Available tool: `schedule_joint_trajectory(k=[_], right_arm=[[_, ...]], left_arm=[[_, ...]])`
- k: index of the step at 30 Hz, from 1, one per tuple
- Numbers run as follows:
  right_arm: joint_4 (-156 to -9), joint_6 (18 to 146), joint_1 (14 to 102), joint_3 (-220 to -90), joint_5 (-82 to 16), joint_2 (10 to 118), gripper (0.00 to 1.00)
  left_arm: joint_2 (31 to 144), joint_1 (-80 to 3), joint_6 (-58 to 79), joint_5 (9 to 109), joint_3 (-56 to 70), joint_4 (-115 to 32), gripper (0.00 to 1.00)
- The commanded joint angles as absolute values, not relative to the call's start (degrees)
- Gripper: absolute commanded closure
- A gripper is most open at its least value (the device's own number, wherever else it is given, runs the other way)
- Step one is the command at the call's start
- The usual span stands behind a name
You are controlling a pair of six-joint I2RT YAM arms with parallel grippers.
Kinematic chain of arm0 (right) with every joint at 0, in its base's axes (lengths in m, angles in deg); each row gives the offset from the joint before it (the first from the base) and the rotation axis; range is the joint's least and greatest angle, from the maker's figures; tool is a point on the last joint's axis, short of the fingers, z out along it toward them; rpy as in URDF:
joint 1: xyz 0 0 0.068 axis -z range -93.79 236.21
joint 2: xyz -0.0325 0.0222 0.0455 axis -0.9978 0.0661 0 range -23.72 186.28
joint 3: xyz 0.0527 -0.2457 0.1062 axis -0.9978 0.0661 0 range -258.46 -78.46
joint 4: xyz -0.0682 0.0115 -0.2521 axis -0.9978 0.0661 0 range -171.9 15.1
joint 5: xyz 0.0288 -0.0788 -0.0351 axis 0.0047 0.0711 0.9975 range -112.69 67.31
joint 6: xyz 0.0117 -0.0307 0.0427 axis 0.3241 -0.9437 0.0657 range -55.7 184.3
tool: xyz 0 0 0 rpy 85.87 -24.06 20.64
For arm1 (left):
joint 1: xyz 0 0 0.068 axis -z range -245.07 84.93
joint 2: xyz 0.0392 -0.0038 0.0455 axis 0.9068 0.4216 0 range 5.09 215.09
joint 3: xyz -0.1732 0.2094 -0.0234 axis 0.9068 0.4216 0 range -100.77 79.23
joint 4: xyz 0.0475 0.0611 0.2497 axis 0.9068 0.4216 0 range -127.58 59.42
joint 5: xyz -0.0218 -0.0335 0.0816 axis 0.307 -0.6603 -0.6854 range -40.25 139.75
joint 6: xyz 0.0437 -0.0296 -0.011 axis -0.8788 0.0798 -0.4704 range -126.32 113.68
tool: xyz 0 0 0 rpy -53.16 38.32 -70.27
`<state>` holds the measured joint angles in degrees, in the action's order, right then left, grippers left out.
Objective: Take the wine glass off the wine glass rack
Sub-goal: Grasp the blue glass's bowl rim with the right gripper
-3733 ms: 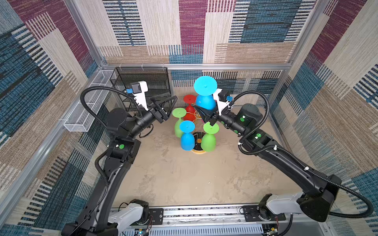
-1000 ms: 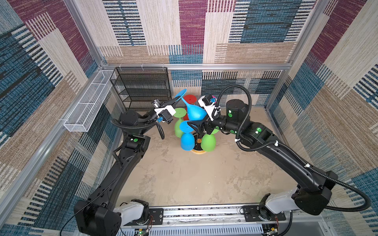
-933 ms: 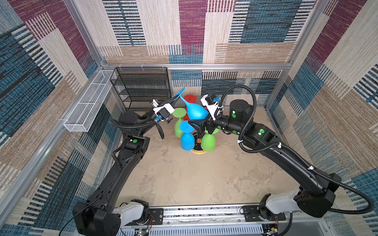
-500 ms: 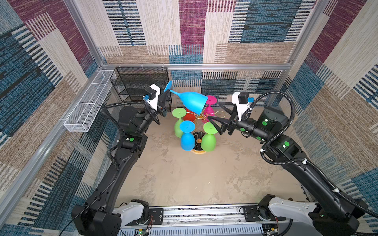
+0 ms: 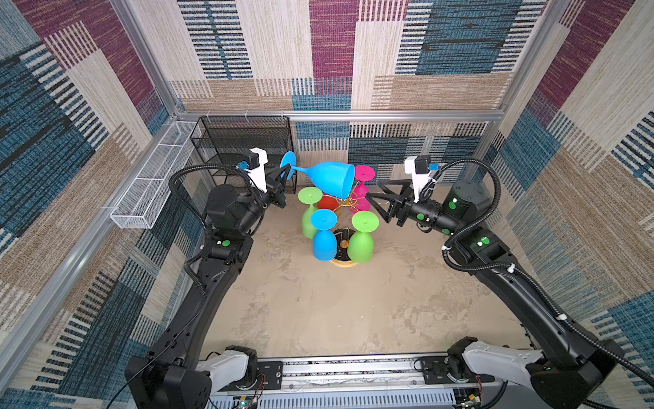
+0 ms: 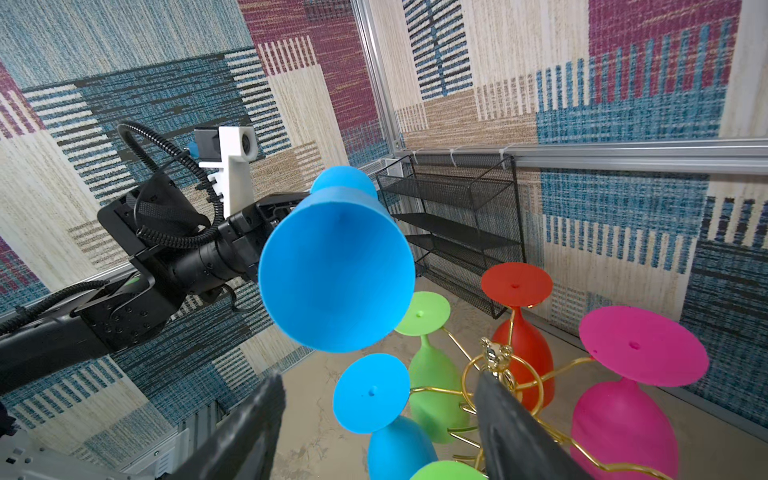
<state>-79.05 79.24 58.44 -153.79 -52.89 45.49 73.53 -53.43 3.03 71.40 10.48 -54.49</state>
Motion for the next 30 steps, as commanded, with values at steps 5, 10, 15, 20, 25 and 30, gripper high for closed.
schedule_joint_trajectory(k=[5, 10, 15, 20, 25, 30], right_arm=[[-83.4, 81.1, 58.4, -158.1, -55.1, 51.8, 0.29], [-84.1, 81.3, 58.4, -161.4, -55.9, 56.1, 0.32], [-86.0, 82.6, 58.3, -162.9, -58.1, 58.7, 0.43], [-86.5, 83.4, 57.8, -164.1, -60.5, 60.7, 0.58], [-86.7, 84.0, 57.0, -165.0, -61.7, 61.7, 0.73], [-85.6, 84.0, 56.4, -166.3, -62.4, 62.8, 0.97]], left_arm=[[73.2, -53.5, 5.2, 73.7, 10.9, -56.0, 1.00], [73.2, -53.5, 5.7, 74.3, 10.9, -56.2, 1.00], [73.5, -53.5, 6.9, 74.8, 11.2, -57.4, 1.00], [74.1, -53.5, 7.2, 74.7, 11.1, -57.3, 1.00], [74.4, -53.5, 7.4, 74.8, 11.0, -57.5, 1.00], [74.4, -53.5, 7.6, 73.9, 11.6, -58.6, 1.00]])
